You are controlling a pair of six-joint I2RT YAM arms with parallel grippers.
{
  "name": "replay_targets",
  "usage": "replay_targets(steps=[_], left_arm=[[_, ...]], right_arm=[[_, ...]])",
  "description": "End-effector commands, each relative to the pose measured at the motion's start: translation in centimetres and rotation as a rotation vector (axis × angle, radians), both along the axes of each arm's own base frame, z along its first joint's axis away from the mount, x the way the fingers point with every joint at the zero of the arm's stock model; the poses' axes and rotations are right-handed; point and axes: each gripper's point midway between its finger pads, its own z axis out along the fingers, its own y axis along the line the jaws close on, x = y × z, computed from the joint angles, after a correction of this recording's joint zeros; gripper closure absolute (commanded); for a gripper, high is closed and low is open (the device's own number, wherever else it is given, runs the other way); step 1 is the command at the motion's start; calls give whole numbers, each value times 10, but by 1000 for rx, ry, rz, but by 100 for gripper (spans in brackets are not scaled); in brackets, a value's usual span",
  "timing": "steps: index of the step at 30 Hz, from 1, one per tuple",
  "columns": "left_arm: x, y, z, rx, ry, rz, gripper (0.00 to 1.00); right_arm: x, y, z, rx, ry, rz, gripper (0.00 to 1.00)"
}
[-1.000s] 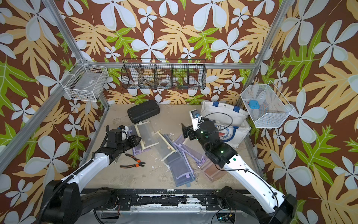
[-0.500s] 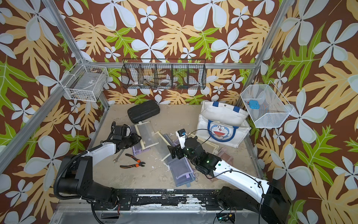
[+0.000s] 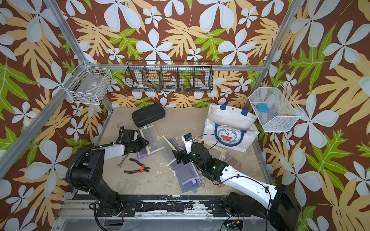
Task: Put the pencil pouch into the canvas bag
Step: Pick up the pencil case from the pencil case.
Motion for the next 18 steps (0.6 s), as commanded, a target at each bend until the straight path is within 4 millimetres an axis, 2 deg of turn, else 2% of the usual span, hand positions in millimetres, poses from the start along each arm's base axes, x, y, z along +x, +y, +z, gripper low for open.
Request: replay_targets(steps=[1,3,5,10,14,18], left_arm=[[4,-3,-1,-34,-19,10,65],[4,-4,-3,-43,-17,6,71],[4,-5,-2,-48,-22,5,81],[2,-7,11,-54,-51,-18,100],[-2,-7,38,-35,-116,-51,100],[-12,-17,82,-61,-240,-131,100]], right_arm=[[2,1,6,16,-15,-5,0],[2,-1,3,6,-14,-14,0],[2,-3,3,2,-16,-19,0],[2,-5,2,-5,-18,-23,0],[2,-8,2,-6,9,-18,0],[6,-12,7,127,133,41,0]])
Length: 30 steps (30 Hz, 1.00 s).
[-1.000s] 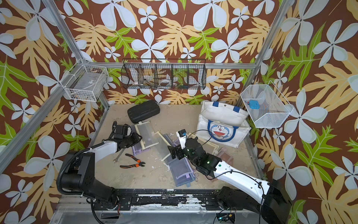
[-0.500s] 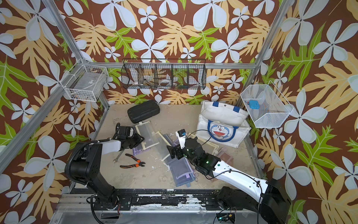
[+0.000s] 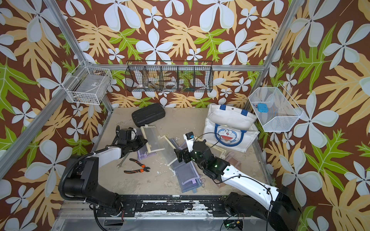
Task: Put the pencil pouch into the canvas bag
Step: Pick up the pencil case from the pencil case.
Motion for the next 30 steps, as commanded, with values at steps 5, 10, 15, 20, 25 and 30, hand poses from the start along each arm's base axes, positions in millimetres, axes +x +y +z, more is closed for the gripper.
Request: replay_targets(steps=[5,10,15,20,25,30], left_arm=[[-31,-22,85,-9,-285,-193,100],[-66,-47,146,-21,-524,-338,100],[-123,-80,210,-140,-814,-543,100],[-174,-94,252,-229,-1009,-695,100],[-209,-103,273,-317,-1103,-817,100],[-225,-111,276,-338,-1123,-895,100]], right_arm=[[-8,6,30,257,141,172,0],[-11,24,61,295,132,280,0],[-21,38,82,348,95,413,0],[-36,46,97,376,63,527,0],[-53,44,123,432,-18,607,2],[-74,41,150,491,-113,701,12]])
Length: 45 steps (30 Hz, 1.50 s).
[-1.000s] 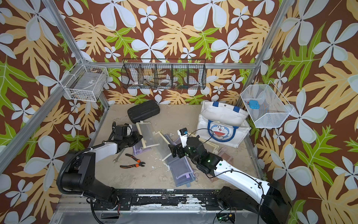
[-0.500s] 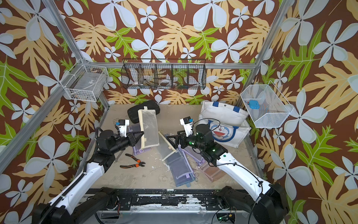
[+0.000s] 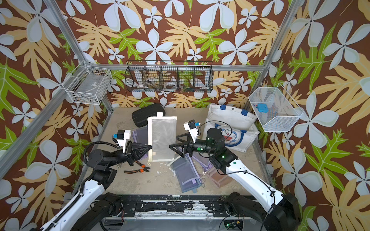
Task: Put the pencil pouch into the canvas bag
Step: Pick up the pencil case from the pencil case, then place the pencil case in the canvas bag.
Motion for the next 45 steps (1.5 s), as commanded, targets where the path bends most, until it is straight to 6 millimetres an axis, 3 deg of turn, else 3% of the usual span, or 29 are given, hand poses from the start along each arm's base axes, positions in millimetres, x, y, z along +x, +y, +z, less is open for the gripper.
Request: replay_targets(steps=[1,9,16,19,20,21,23,24,26,30,34,37,40,45], left_arm=[[-20,-5,13,-10,-68,-86,100],[-21,-15,8,4,-55,-133,100],[-14,-18,1,10,-24,-127,100],[-8,-19,-3,13,4,-116,100],[-3,-19,-6,12,21,-96,90],[2,-19,-7,14,31,-74,72],[16,-16,-10,9,60,10,24],[24,-13,-12,9,79,57,13],[44,-6,-18,19,118,180,1],[78,6,-45,94,223,359,0],[93,13,-72,136,323,440,0],[90,12,-82,114,360,419,0],[82,7,-82,70,381,359,0],[74,3,-71,53,370,308,1]], right_arm=[[-17,-1,27,82,-94,75,15],[-26,-3,42,142,-126,100,53],[-30,-9,46,131,-165,68,100],[-30,-14,46,103,-190,31,100],[-28,-17,47,89,-204,2,100],[-26,-20,47,73,-212,-27,100],[-9,-31,49,-16,-246,-163,100],[-2,-37,50,-67,-268,-220,100],[21,-57,53,-218,-326,-390,100],[62,-102,65,-505,-418,-671,100],[97,-146,78,-814,-530,-903,100],[116,-172,85,-1026,-616,-1010,100],[128,-190,83,-1212,-708,-1007,100],[144,-244,91,-1306,-678,-1101,100]])
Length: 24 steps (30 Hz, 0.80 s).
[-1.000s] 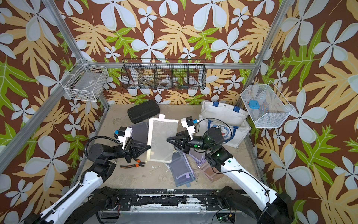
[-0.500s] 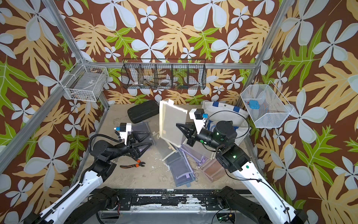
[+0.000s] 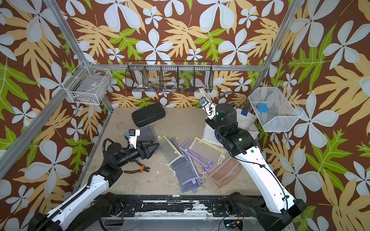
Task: Put the pencil pouch into the canvas bag
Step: Place the pencil case in the canvas bag.
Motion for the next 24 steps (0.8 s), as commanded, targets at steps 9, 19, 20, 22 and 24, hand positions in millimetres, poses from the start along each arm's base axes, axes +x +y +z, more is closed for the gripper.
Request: replay_targets(steps=[9,19,20,22,24], left_arm=[[-19,-6,35,-85,-79,-89,3],[-24,-2,40,-86,-99,-81,3],[-24,-2,40,-87,-99,-80,3],[-23,-3,39,-86,-96,-80,4],[-21,-3,39,-86,-91,-79,4]], right_arm=[[35,-90,-46,-144,102,-213,100],[55,-97,-110,-154,234,-193,100],[57,-96,-114,-154,242,-193,100],[59,-97,-120,-157,256,-195,100],[61,-96,-121,-153,258,-190,90]])
